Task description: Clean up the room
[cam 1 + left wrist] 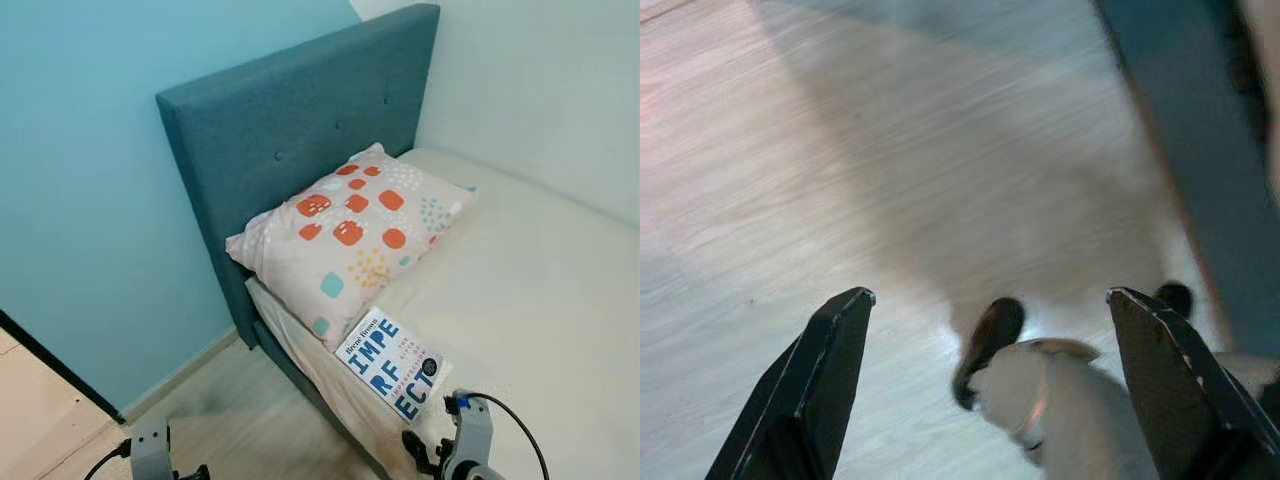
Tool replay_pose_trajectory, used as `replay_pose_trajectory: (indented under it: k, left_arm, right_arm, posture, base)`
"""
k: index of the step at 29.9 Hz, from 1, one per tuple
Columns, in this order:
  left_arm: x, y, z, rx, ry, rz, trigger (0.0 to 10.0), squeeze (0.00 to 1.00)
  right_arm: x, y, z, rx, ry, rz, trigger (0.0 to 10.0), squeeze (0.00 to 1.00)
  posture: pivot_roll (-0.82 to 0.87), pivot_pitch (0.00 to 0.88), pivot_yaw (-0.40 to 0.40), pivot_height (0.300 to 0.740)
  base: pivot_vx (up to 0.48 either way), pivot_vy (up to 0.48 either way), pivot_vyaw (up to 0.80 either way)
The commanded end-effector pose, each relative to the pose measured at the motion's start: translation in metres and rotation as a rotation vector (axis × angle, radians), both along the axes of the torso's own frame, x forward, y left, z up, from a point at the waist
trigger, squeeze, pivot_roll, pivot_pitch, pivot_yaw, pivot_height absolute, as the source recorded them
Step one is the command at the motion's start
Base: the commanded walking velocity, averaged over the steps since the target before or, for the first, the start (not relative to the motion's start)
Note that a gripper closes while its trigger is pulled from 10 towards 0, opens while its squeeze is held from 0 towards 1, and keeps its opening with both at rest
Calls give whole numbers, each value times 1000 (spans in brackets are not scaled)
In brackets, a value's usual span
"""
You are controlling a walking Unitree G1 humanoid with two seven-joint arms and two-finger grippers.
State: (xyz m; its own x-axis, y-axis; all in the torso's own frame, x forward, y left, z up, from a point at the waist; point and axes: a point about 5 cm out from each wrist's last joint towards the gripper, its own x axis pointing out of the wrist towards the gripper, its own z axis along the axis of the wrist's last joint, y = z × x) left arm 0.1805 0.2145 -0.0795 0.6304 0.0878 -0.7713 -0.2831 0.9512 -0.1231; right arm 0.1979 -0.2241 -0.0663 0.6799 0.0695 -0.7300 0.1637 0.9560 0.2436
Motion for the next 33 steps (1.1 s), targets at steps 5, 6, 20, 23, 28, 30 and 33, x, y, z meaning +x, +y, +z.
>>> replay_pose_trajectory:
  k: [5, 6, 20, 23, 28, 30, 33]
  left_arm:
    - [-15, 12, -5, 45, 75, -39, 10000, 0]
    - [-16, 13, -5, 52, 81, -49, 10000, 0]
    - [-30, 7, -12, 43, 126, -66, 10000, 0]
    - [-32, 1, -14, 35, 133, -56, 10000, 0]
    - [-30, -6, -15, 16, 138, -38, 10000, 0]
    - [-28, -5, -14, 18, 138, -46, 10000, 0]
    - [-24, -4, -13, 23, 128, -55, 10000, 0]
  right_arm:
    - [-50, -4, -25, -72, 225, -69, 10000, 0]
    - [-58, -5, -28, -85, 258, -77, 10000, 0]
    - [-89, -1, -39, -111, 353, -65, 10000, 0]
    - [-93, -7, -39, -126, 362, -70, 10000, 0]
    - [-80, -22, -31, -147, 311, -119, 10000, 0]
    - [-67, -21, -28, -158, 288, -114, 10000, 0]
    - [-48, -18, -22, -158, 239, -106, 10000, 0]
  posture:
    - [-60, 107, 21, 740]
    - [-60, 107, 21, 740]
    - [-79, 111, 28, 740]
    - [-94, 93, 23, 740]
    - [-109, 33, 28, 740]
    - [-128, 8, 40, 740]
    - [-117, 6, 40, 740]
  base:
    - [0, 0, 0]
    - [0, 0, 0]
    - [0, 0, 0]
    - [0, 0, 0]
    - [0, 0, 0]
    - [0, 0, 0]
    - [0, 0, 0]
